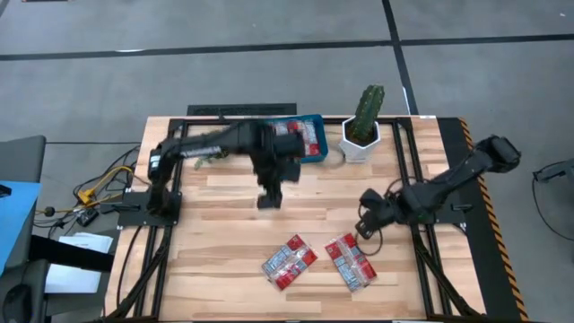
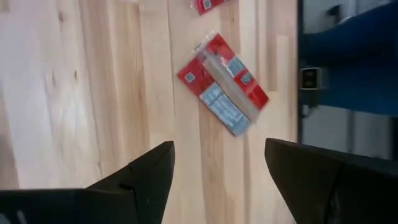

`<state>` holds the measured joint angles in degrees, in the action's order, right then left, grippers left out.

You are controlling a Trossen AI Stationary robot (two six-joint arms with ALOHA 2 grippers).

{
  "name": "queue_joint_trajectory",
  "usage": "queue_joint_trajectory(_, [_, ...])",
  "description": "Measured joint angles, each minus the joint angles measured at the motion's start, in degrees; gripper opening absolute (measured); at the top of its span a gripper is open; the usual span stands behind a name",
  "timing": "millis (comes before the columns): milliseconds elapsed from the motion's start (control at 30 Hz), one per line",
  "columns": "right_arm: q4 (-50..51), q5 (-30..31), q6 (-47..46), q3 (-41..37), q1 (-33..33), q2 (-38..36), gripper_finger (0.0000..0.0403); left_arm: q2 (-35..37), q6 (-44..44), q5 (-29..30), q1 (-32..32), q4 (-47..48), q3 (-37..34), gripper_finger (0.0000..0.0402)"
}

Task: Sort popcorn bags into baskets
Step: Put the left popcorn bag into the blue bin

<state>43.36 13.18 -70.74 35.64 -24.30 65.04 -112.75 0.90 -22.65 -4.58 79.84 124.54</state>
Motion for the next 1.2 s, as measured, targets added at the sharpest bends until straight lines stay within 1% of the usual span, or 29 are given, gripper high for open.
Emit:
queue_joint_trajectory(67, [-1.0,2.5,-6.2,-0.3,-4.0,0.0,0.0022,1.2,2.0,3.3,3.5,-4.6,-3.9,0.0238])
queue_joint_trajectory(133, [-2.4,5.5,-11.3,-0.3,-7.4,0.2,0.0016,3.1,4.5,5.8,6.2,-10.3,-9.7,0.0238])
queue_joint_trajectory(267, [-9.0,11.5,-17.3,-0.3,-12.1,2.0,0.0013,10.0,12.9,6.7,9.9,-23.5,-26.1,0.0237])
queue_joint_trajectory(367, [-17.4,12.6,-17.5,-0.3,-12.8,5.6,0.0018,17.0,21.4,9.0,12.0,-36.6,-40.8,0.0237])
queue_joint_trajectory(433, [-22.6,12.4,-17.1,0.4,-12.4,9.2,0.0018,21.8,28.7,12.4,13.3,-47.8,-50.7,0.0237])
queue_joint_trajectory(500, [-26.6,11.7,-15.7,2.3,-12.1,13.4,0.0015,25.5,37.0,14.3,14.0,-59.7,-60.0,0.0237])
queue_joint_trajectory(567, [-27.6,10.5,-13.7,5.8,-11.4,17.6,0.0011,27.9,44.9,15.9,14.5,-70.7,-68.1,0.0237])
queue_joint_trajectory(667, [-25.8,8.9,-11.1,12.1,-10.5,23.9,0.0008,28.5,54.9,18.7,15.6,-81.7,-76.7,0.0237])
queue_joint_trajectory(733, [-24.9,8.5,-9.1,17.0,-10.0,28.0,0.001,28.3,59.0,19.0,16.6,-84.1,-80.9,0.0237])
queue_joint_trajectory(833, [-21.0,7.9,-6.8,23.9,-9.7,33.1,0.0015,27.0,62.7,20.9,17.6,-89.3,-85.4,0.0237])
queue_joint_trajectory(967, [-17.7,6.6,-5.7,30.9,-9.7,39.7,0.0012,25.1,65.1,21.5,18.4,-97.1,-89.0,0.0237])
queue_joint_trajectory(1033, [-18.2,5.5,-5.7,32.6,-10.0,42.4,0.0009,23.3,65.3,21.0,19.2,-100.3,-89.3,0.0237])
queue_joint_trajectory(1200, [-18.7,2.9,-6.1,36.3,-10.6,47.9,0.0013,18.3,66.4,20.0,21.3,-103.3,-88.5,0.0237])
